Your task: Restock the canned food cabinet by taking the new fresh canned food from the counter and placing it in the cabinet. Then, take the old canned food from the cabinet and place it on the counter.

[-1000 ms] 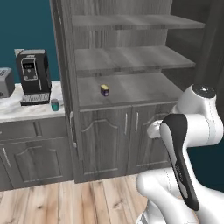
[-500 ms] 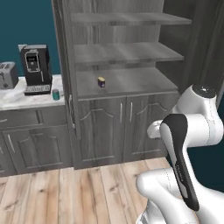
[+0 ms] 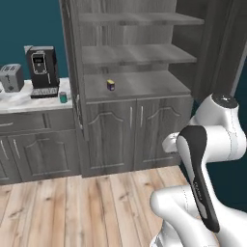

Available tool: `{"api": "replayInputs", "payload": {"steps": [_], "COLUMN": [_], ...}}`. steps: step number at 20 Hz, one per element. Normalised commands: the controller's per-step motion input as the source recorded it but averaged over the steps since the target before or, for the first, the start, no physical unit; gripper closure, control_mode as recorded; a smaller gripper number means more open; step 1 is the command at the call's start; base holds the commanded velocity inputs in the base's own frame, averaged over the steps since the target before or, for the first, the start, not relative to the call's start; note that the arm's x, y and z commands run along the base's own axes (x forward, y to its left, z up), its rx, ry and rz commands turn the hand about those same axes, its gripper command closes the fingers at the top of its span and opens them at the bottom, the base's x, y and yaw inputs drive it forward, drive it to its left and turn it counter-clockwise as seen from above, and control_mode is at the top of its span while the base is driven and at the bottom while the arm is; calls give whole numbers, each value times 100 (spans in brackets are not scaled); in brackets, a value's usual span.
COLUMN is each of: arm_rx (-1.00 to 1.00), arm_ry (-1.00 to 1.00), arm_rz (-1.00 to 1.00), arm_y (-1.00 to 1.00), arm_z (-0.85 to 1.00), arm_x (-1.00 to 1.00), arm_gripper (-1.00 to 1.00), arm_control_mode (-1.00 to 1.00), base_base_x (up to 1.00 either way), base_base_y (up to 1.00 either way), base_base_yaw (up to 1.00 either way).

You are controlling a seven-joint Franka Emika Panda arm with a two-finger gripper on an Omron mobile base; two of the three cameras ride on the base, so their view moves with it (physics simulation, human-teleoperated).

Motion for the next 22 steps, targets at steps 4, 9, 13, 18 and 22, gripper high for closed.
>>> {"api": "replayInputs", "payload": {"steps": [4,9,13,18,22], "arm_rx": [0,0,0,0,0], "arm_ry": [0,0,0,0,0], "arm_rz": [0,0,0,0,0], "arm_y": [0,0,0,0,0], "arm_z": [0,0,0,0,0], "arm_x": [0,0,0,0,0], "arm_gripper": [-100,-100,-100,-100,-100], "arm_control_mode": [100,100,100,100,100], "base_base_x": [-38,-27,-20,-6,-1], "base_base_y": [17,34,39,57,58], "base_base_yaw": [5,3,2,3,3]}}
